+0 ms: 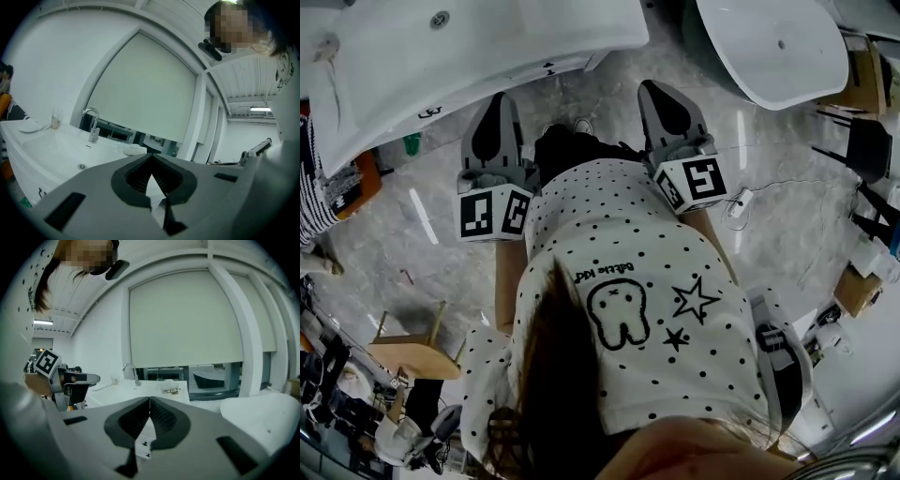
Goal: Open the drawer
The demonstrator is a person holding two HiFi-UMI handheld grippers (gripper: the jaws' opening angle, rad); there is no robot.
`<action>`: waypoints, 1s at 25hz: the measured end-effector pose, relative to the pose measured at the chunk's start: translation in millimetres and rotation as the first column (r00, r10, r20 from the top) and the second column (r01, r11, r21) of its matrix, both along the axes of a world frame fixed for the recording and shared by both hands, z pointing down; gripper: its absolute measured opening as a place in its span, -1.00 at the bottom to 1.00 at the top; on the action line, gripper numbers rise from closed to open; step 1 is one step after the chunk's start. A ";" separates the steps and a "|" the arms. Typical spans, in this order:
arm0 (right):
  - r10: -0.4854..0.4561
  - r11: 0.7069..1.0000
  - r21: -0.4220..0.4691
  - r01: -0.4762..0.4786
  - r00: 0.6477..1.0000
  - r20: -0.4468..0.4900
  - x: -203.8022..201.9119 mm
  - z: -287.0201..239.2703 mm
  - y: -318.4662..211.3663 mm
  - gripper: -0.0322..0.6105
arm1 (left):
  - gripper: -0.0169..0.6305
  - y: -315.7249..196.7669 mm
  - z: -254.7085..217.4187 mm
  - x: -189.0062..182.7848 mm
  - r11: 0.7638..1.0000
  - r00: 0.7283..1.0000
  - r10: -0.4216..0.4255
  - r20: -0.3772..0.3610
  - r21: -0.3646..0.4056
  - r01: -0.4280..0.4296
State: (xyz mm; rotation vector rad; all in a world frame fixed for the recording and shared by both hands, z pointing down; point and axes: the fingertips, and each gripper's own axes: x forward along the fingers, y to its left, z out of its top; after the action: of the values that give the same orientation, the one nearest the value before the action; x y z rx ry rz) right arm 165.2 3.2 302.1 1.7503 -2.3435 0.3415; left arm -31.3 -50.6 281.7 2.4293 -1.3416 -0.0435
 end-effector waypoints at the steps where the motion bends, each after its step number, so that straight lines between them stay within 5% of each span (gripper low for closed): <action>1: 0.002 1.000 -0.002 -0.002 1.000 0.002 -0.5 1.1 -0.5 -0.86 | -0.94 -0.6 0.6 0.1 1.000 1.000 0.002 -0.001 0.000 -0.002; 25: 0.108 0.994 0.003 -0.108 0.994 0.008 -44.9 -6.2 -28.1 -0.86 | -0.94 -31.0 2.0 -33.2 0.995 0.995 0.096 0.006 -0.042 -0.096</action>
State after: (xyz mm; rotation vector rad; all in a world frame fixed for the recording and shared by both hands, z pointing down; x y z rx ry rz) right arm 120.3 -24.9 296.0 1.8855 -2.2610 0.3621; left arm -64.5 -81.6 283.7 2.4577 -1.2151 0.0193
